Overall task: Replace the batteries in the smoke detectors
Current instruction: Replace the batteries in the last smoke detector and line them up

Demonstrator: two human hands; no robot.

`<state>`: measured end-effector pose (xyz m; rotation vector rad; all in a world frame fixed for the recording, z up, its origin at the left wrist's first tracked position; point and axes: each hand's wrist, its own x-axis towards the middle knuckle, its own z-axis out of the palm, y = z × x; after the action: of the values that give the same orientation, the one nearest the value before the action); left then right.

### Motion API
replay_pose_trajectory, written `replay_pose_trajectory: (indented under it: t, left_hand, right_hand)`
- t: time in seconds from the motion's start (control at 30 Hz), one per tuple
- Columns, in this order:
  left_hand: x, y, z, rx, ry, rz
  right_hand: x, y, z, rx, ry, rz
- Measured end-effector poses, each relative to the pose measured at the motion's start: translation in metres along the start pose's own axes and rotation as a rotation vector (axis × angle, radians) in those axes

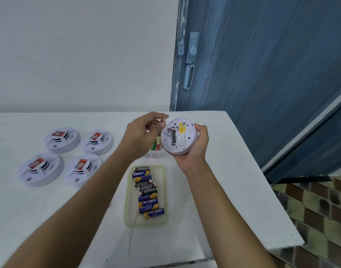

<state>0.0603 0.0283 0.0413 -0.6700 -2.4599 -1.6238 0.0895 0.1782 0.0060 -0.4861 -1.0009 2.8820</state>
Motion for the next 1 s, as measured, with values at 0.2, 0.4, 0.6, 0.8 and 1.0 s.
replay_pose_trajectory:
  t: [0.2, 0.4, 0.6, 0.8, 1.0]
  left_hand:
    - [-0.026, 0.006, 0.003, -0.178, 0.196, 0.013]
    - [-0.053, 0.002, -0.004, 0.049, 0.225, 0.118]
    - [-0.07, -0.008, -0.025, 0.148, 0.157, 0.21]
    - [-0.078, -0.012, -0.045, -0.171, 0.18, -0.157]
    - [-0.084, -0.009, -0.061, -0.57, 0.174, -0.446]
  right_hand:
    - [-0.014, 0.003, 0.012, 0.005, -0.02, 0.035]
    - [-0.022, 0.01, 0.024, -0.015, -0.035, 0.037]
    - [-0.028, 0.026, 0.035, -0.045, -0.071, 0.051]
    - [-0.035, 0.044, 0.047, -0.066, -0.12, 0.083]
    - [-0.04, 0.061, 0.058, -0.065, -0.146, 0.108]
